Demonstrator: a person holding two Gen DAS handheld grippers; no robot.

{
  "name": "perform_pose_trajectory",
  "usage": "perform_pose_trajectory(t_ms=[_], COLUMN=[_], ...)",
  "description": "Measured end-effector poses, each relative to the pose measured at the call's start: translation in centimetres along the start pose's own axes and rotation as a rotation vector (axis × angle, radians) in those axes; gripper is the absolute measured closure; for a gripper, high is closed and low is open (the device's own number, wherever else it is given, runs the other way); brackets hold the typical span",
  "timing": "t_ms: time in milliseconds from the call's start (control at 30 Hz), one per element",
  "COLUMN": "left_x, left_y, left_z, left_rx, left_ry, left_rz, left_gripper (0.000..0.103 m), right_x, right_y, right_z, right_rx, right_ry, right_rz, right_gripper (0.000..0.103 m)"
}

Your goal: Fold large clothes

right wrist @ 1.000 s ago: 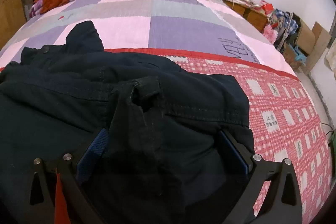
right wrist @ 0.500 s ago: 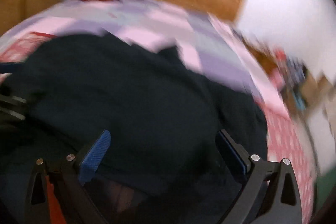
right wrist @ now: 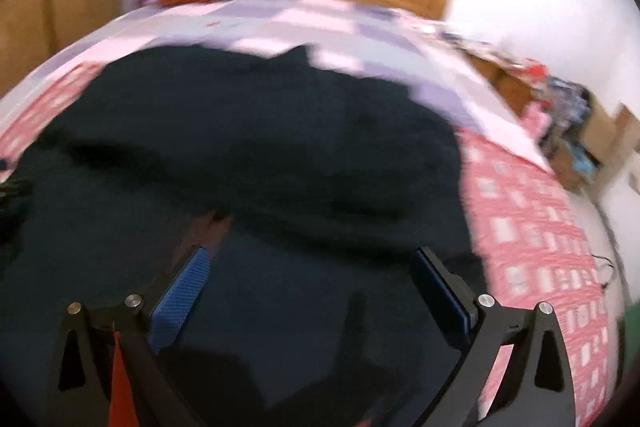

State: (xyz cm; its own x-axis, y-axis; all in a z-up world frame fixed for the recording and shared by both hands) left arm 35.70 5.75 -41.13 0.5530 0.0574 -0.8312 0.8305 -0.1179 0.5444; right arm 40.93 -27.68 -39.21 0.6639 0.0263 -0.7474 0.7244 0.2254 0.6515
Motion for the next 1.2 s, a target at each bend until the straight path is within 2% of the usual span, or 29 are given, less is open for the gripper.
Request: perform_pose_trajectory(t_ms=[67, 133, 200, 267, 333, 433, 500, 600, 667, 733, 800, 833, 900, 1000, 1100, 1200], left_x=[-0.4, -1.5, -2.2, -2.9, -4.0, -7.2, -8.5, -9.1, -9.5, -10.6, -11.8, -12.5, -13.4, -14.5, -15.2, -15.4], left_y=[-1.9, -3.2, -3.6, -4.0, -4.1, -4.2, -5.5, -8.9, -12.3, -14.8, -16.2, -17.0, -17.7, -18.2, -18.2, -18.8], left_z=[0.4, -1.3, -2.8, -3.4, -3.4, -2.4, -0.9, 1.6, 2.9, 2.8, 1.7, 0.7, -0.4, -0.9, -0.6, -0.3], left_rx=[0.024, -0.042, -0.073, -0.061, -0.054, -0.085, -0.074, -0.020, 0.030, 0.023, -0.035, -0.077, -0.101, -0.082, -0.076, -0.047], left_ry=[0.021, 0.022, 0.032, 0.033, 0.054, 0.025, 0.011, 0.009, 0.033, 0.061, 0.085, 0.105, 0.129, 0.156, 0.147, 0.133], left_rz=[-0.020, -0.015, -0.017, -0.025, -0.024, 0.038, 0.034, -0.035, -0.095, -0.111, -0.109, -0.108, -0.102, -0.095, -0.089, -0.071], left_gripper=[0.004, 0.004, 0.004, 0.004, 0.004, 0.004, 0.004, 0.004, 0.004, 0.004, 0.004, 0.004, 0.004, 0.004, 0.005, 0.005], right_x=[-0.4, -0.5, -1.6, -3.2, -4.5, -7.1, -8.9, -10.9, -11.8, -12.1, -11.5, -11.5, -11.6, -12.8, -14.5, -15.5], right_y=[-2.5, -5.6, -9.0, -11.8, -13.8, -14.5, -13.4, -13.0, -13.4, -14.8, -16.6, -18.2, -20.9, -22.3, -22.8, -23.4], right_z=[-2.9, -3.3, 0.0, 4.9, 8.1, 8.9, 5.9, 0.7, -2.4, -4.0, -3.5, -2.0, 1.2, 5.2, 4.6, 4.5], right_rx=[-0.053, -0.096, -0.015, 0.126, 0.189, 0.197, 0.110, 0.056, 0.001, -0.064, -0.112, -0.116, -0.054, 0.027, -0.036, 0.000], right_ry=[0.031, 0.002, -0.063, -0.142, -0.203, -0.180, -0.144, 0.000, 0.074, 0.111, 0.095, 0.059, 0.006, 0.033, -0.033, -0.024], right_rz=[-0.064, -0.130, -0.174, -0.209, -0.236, -0.210, -0.160, -0.098, -0.093, -0.109, -0.133, -0.165, -0.200, -0.187, -0.184, -0.175], right_gripper=[0.002, 0.002, 0.002, 0.002, 0.002, 0.002, 0.002, 0.002, 0.002, 0.002, 0.002, 0.002, 0.002, 0.002, 0.002, 0.002])
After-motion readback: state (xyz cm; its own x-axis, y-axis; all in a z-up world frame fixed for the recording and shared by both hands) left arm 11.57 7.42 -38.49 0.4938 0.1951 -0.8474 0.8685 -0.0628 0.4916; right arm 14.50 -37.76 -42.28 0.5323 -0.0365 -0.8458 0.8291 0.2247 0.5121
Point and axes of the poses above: each gripper's, at about its wrist camera, not at the fingertips, and x roughly the way its jaws point, z to its right, y to its top, the point moved 6 cm from there along x, roughly the way its jaws point, and after that the axes turned 3 degrees about z, right-handed, at the moved point
